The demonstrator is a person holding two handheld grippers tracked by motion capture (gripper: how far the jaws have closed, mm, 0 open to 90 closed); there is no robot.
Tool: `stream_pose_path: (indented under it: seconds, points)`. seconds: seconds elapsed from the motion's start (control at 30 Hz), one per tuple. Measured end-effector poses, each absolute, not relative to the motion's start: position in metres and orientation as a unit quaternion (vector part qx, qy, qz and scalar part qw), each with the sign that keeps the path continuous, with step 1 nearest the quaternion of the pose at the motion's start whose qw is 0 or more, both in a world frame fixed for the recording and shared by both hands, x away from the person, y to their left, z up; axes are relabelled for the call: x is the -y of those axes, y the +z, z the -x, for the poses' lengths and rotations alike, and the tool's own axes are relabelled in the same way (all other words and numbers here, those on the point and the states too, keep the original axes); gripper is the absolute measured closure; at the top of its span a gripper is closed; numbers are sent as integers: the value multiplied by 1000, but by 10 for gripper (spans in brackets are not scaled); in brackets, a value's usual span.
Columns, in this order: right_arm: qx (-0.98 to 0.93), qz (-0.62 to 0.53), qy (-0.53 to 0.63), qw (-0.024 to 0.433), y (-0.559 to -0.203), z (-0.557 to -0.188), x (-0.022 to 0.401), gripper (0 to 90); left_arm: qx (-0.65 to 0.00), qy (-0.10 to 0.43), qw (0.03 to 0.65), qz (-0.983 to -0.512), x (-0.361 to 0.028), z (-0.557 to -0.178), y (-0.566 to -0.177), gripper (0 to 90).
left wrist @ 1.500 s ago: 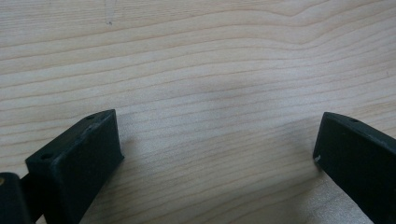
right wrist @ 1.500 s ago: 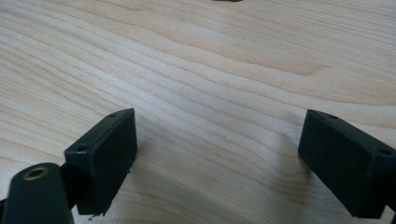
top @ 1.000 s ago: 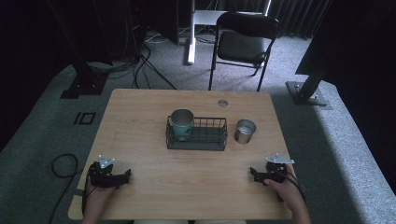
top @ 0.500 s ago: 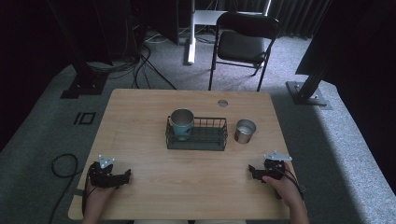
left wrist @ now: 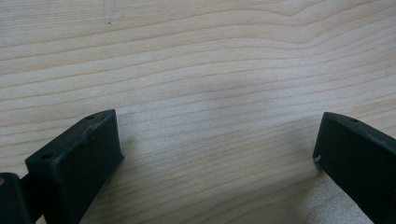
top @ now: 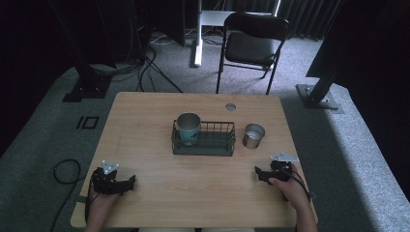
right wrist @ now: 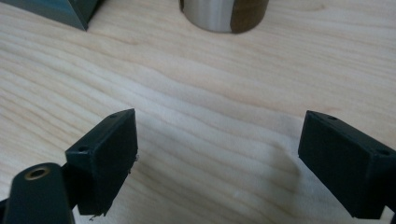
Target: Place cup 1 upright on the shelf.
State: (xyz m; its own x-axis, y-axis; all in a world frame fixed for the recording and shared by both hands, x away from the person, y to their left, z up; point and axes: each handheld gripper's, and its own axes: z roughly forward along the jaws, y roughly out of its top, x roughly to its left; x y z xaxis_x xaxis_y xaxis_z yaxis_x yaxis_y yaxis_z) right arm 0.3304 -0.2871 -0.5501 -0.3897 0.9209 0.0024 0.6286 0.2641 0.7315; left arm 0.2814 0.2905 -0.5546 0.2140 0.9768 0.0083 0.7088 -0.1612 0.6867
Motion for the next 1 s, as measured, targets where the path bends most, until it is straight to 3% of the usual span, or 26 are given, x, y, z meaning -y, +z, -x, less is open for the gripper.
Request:
stream_pose_path:
  seconds: [1.0]
  points:
    - [-739, -495, 380, 254, -531, -363, 271, 116, -582, 234, 286, -725, -290, -281, -554, 14]
